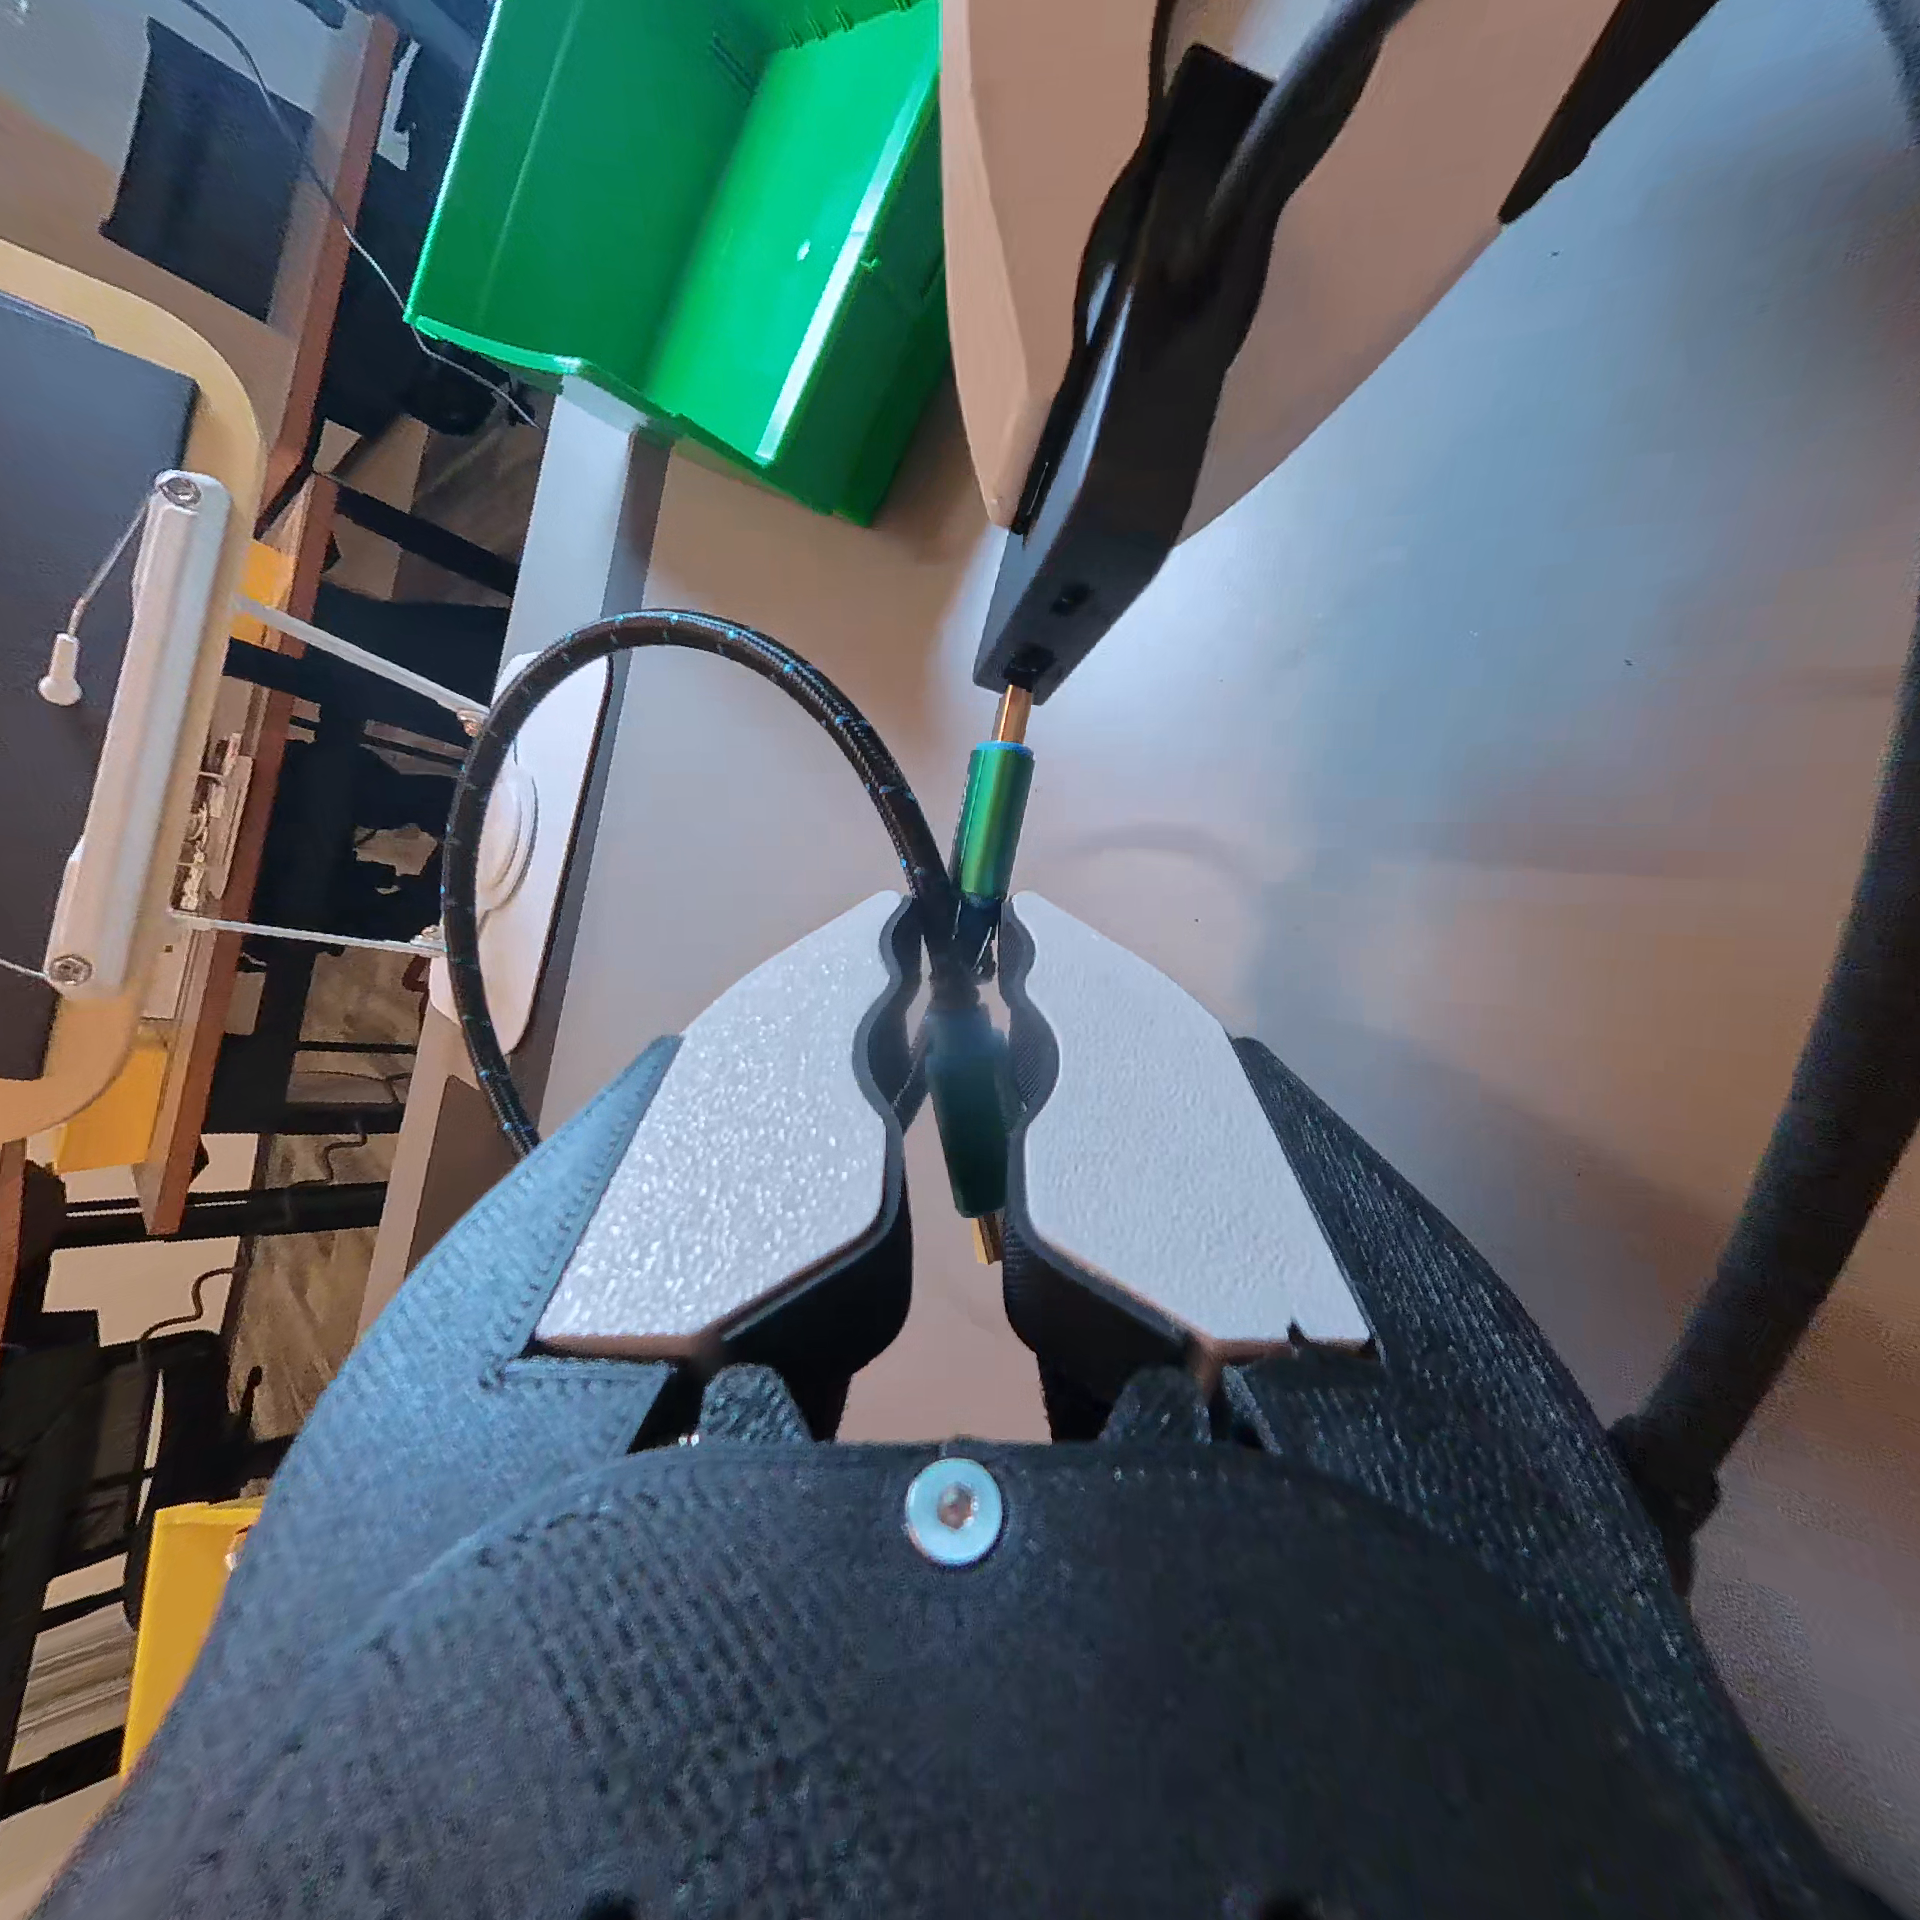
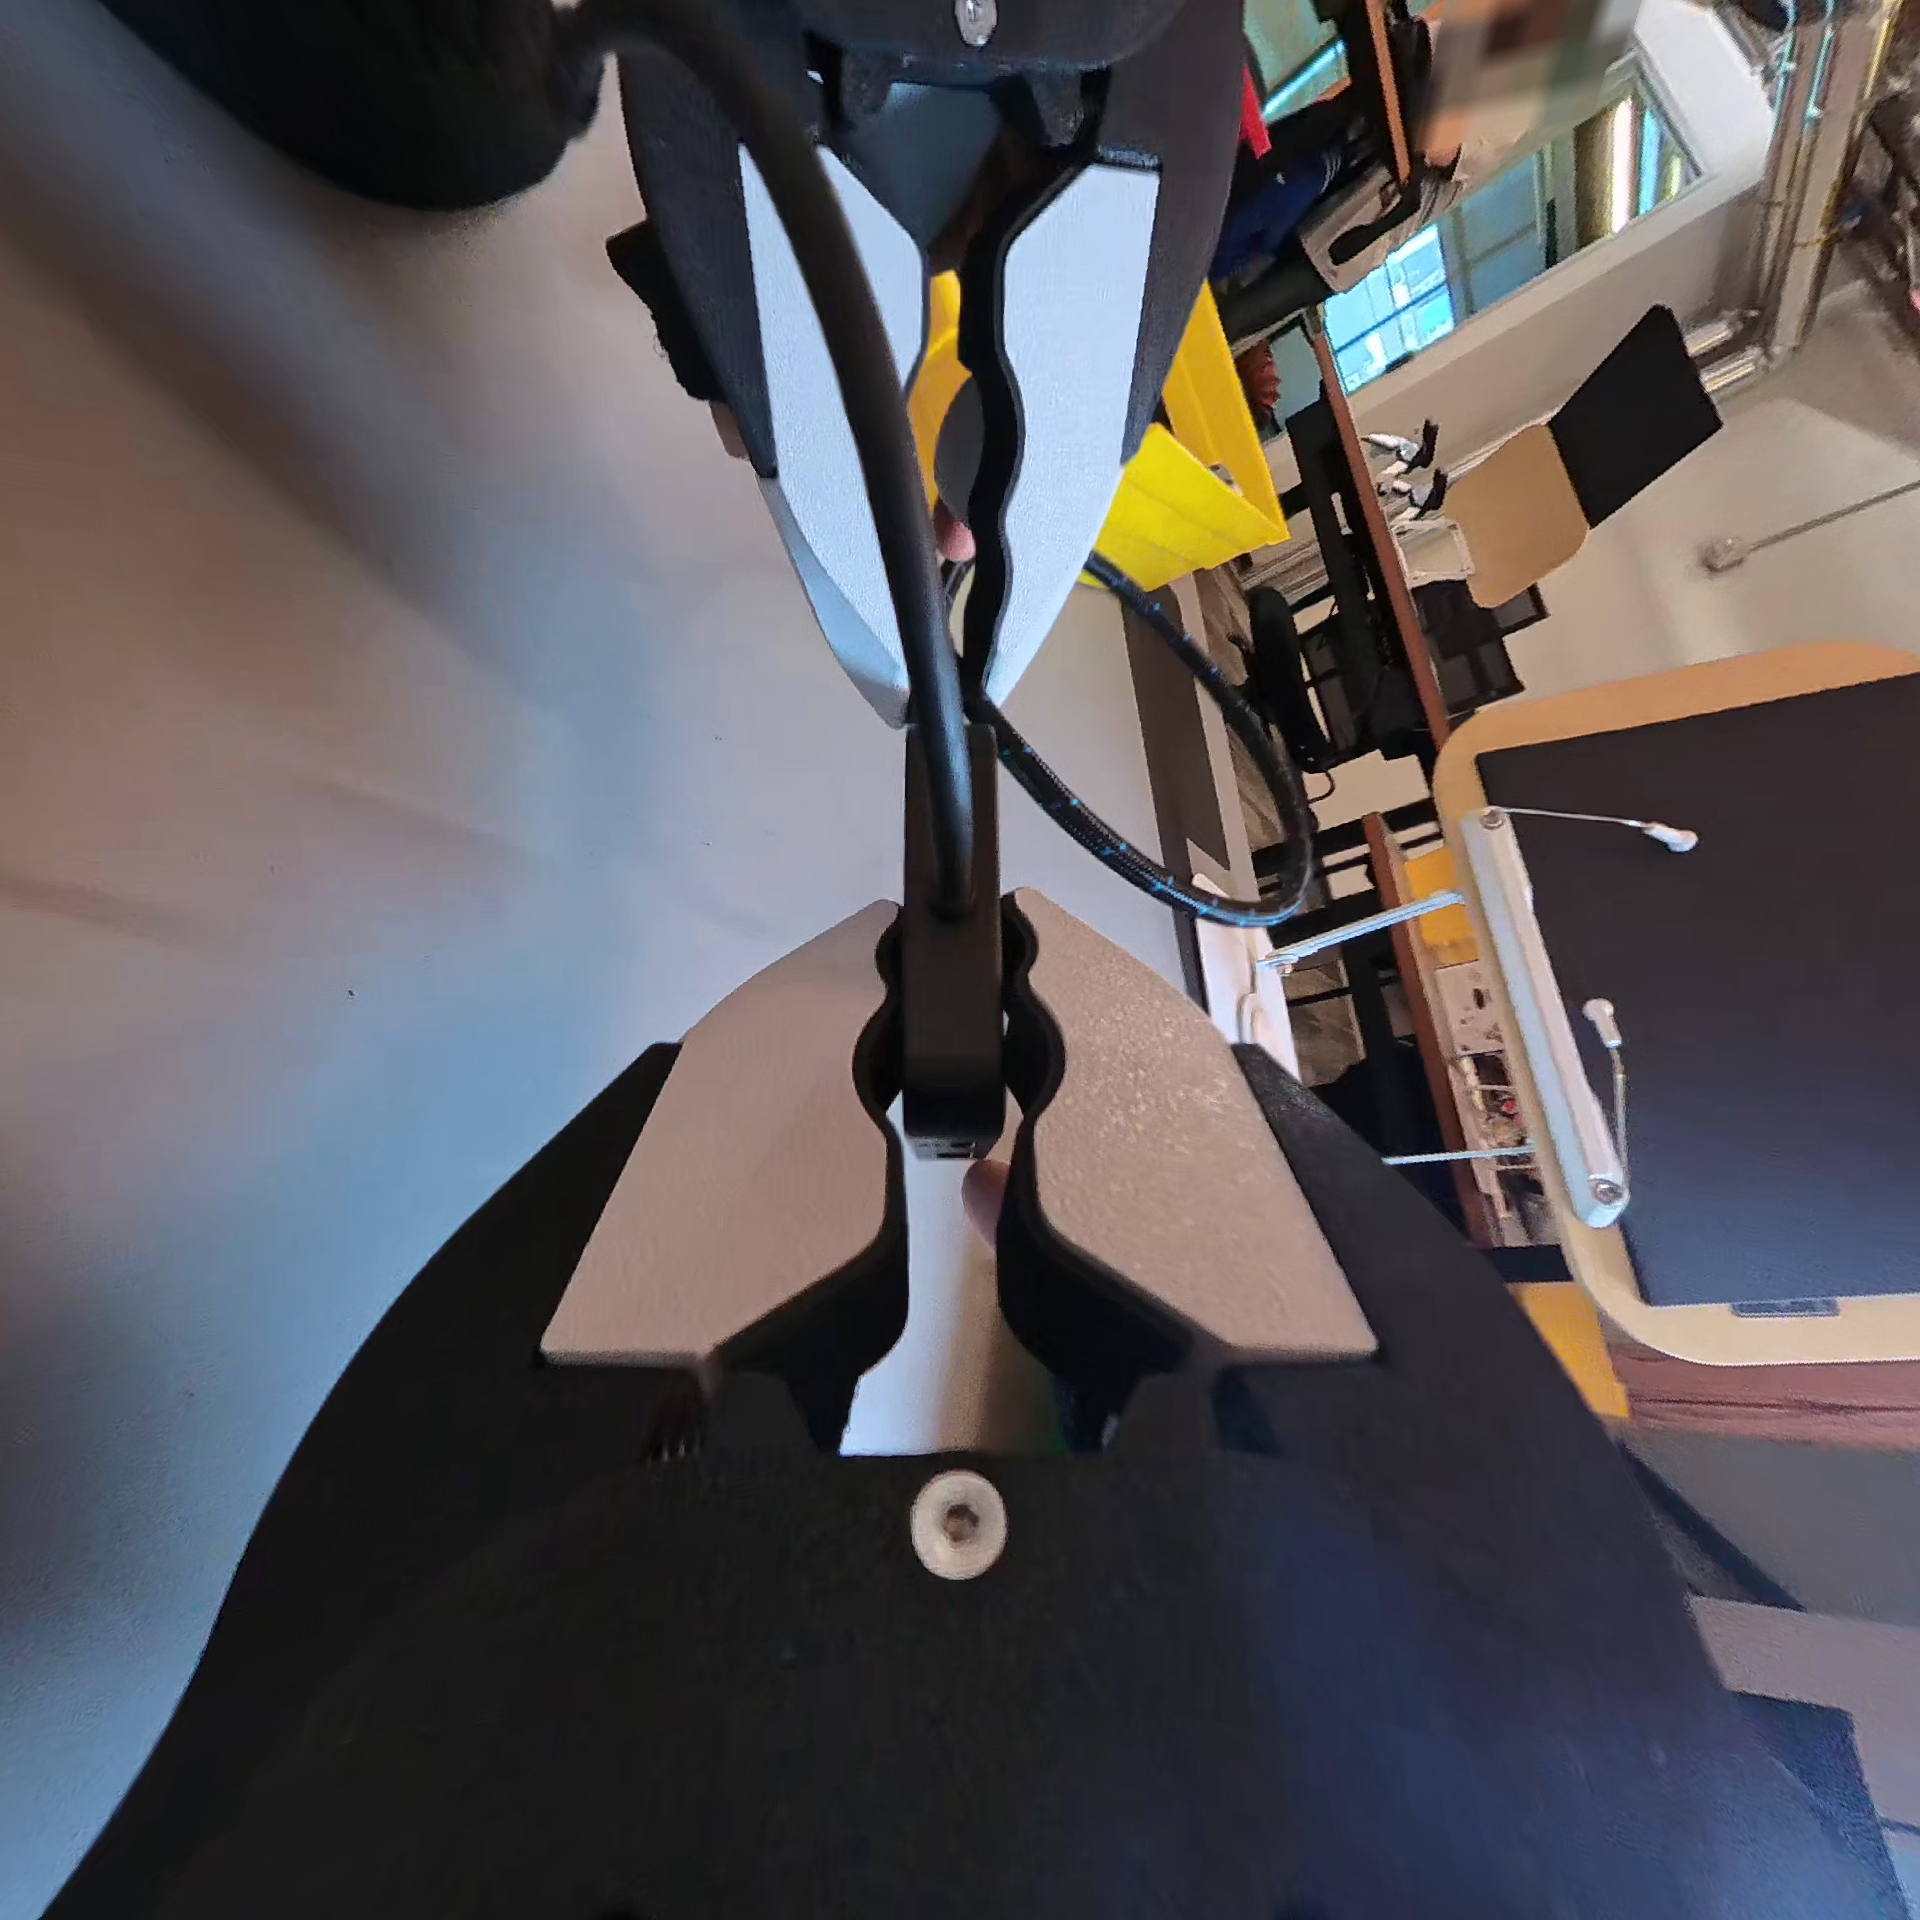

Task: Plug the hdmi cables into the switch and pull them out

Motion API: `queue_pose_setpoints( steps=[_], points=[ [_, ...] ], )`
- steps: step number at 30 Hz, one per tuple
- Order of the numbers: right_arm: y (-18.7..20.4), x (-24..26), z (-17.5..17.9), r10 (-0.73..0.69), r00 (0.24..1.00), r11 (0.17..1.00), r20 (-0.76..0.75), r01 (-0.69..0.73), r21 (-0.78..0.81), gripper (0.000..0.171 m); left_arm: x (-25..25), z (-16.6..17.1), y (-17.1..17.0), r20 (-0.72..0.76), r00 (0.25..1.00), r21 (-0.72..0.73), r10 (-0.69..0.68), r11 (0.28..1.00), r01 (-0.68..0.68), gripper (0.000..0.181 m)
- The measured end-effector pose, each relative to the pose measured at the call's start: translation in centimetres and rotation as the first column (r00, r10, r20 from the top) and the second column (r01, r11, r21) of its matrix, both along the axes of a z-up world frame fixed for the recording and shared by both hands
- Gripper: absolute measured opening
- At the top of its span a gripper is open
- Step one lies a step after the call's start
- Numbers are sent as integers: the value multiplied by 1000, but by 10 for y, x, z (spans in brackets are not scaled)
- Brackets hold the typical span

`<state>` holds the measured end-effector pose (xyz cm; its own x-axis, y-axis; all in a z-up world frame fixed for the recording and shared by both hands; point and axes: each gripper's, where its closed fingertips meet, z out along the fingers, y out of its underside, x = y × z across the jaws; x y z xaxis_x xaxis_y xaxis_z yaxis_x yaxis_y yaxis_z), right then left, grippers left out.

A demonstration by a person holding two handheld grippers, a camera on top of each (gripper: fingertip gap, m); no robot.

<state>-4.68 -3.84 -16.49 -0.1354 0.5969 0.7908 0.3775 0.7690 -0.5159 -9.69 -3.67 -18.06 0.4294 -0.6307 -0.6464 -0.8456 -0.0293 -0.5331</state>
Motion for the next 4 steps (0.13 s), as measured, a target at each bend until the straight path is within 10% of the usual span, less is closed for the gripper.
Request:
queue_pose_setpoints(
  steps=[4],
  points=[
    [-1,1,-4,17,1000,999,13,-17,-41,14,3,5,-2,13,1000,19,-9,1000,8,14]
  ],
)
